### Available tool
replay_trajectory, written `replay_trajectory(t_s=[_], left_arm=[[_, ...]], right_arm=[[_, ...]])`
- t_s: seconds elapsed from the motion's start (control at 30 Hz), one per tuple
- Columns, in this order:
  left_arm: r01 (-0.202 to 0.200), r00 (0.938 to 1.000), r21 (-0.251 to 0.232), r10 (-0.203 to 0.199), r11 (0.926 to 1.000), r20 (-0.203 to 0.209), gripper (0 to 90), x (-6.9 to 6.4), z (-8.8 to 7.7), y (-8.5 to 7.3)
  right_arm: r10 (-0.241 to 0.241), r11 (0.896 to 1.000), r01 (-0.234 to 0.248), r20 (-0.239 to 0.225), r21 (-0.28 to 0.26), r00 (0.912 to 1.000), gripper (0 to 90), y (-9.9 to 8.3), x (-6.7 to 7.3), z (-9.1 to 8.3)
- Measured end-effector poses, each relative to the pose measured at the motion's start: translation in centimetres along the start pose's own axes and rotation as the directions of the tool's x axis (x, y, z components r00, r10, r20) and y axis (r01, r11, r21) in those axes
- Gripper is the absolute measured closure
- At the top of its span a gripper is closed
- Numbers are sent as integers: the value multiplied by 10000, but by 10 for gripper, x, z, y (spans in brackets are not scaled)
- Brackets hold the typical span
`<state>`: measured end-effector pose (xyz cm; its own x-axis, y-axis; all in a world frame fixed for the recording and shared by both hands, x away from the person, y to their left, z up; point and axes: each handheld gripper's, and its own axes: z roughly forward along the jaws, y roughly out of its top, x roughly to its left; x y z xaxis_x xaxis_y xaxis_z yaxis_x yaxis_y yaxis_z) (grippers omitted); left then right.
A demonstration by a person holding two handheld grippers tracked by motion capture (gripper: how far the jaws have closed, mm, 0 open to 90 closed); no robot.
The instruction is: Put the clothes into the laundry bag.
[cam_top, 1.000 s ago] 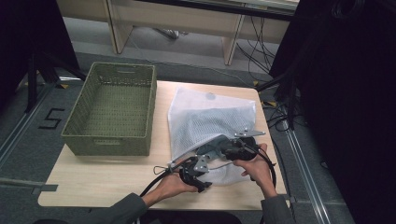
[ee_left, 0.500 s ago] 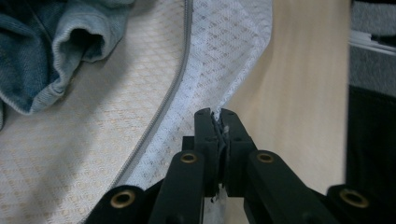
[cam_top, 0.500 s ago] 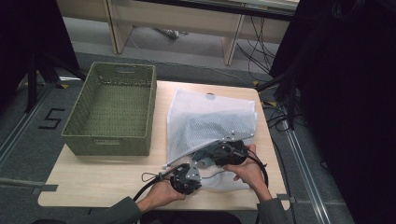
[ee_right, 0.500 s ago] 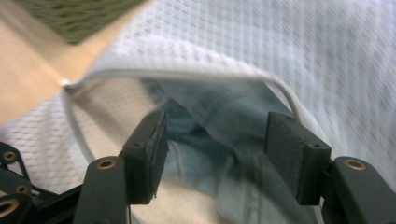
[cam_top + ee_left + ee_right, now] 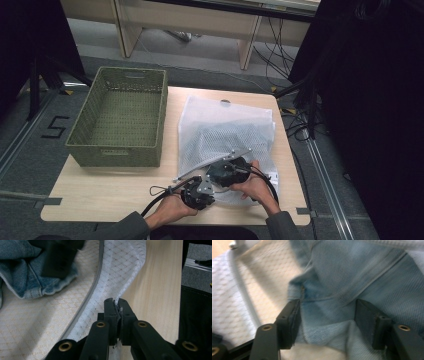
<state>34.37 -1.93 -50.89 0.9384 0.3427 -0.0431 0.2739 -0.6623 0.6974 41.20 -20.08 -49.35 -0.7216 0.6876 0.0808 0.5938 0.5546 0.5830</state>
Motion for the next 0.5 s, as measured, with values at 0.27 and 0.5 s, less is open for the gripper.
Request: replay_trajectory(t_s=[0.27,0.5], left_arm=[[-506,9987,296,505,9983,48,860,4,-2,1],[-63,9999,-13,63,10000,98,859,2,0,-1]], right_arm=[[-386,9984,448,1607,-349,9863,617,6,5,12],[-186,9991,296,3208,-292,9470,802,30,-15,28]])
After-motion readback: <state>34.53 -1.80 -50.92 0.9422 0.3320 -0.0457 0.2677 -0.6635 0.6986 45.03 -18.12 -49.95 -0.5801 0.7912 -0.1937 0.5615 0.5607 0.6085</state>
